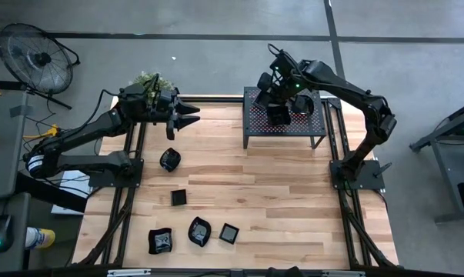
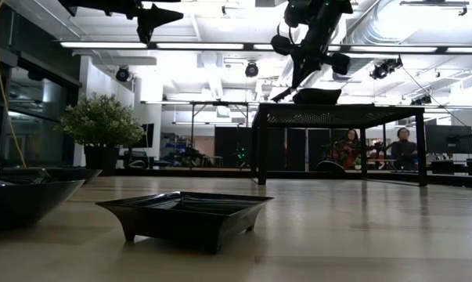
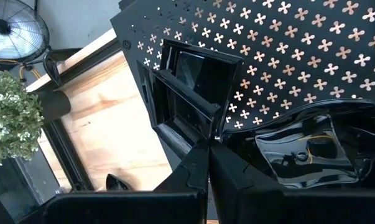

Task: Pick & Place Mini shaped plates
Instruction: Stack the black square plate on top of the black square plates on the shelf

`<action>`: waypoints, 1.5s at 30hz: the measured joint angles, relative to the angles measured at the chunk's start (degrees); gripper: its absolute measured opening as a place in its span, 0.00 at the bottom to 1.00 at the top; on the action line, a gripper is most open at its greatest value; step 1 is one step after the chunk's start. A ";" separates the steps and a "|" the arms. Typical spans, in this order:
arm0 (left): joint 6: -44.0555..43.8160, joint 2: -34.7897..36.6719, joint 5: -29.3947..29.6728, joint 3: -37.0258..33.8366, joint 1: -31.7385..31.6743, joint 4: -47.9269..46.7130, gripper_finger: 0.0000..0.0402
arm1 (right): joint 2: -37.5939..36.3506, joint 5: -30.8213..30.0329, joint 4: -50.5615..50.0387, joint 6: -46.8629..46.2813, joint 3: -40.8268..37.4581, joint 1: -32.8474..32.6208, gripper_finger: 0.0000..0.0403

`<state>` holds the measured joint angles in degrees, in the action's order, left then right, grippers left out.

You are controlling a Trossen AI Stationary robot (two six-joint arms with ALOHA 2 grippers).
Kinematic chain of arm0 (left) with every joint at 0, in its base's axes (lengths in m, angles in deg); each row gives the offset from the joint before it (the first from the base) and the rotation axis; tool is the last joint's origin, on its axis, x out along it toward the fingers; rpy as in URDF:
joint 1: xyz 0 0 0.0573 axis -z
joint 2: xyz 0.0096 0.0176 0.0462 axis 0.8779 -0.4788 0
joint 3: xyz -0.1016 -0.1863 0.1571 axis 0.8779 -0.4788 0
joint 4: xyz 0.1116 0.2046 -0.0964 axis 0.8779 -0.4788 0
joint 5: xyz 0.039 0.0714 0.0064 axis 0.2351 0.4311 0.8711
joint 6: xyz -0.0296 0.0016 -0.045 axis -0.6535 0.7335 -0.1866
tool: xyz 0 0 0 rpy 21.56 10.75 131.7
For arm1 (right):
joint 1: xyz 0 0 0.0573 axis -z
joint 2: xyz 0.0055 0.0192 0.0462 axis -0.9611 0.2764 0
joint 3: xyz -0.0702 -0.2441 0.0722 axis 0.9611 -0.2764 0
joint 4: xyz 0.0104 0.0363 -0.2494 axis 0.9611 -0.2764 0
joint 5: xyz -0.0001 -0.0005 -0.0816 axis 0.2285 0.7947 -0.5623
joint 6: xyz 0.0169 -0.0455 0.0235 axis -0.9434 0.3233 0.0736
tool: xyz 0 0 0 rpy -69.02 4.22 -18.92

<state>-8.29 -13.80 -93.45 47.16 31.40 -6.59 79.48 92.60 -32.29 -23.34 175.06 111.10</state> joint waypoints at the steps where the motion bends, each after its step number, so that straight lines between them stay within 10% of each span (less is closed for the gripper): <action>1: 0.00 0.00 0.00 0.00 0.01 0.01 0.43 | 0.00 0.03 0.00 -0.01 0.00 0.00 0.00; 45: -0.61 0.00 -0.27 0.00 -0.01 -0.36 0.43 | 2.05 0.09 0.02 0.14 -0.04 0.09 0.00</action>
<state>-8.90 -13.80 -93.72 47.16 31.39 -6.95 81.54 92.69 -32.27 -23.20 175.02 111.19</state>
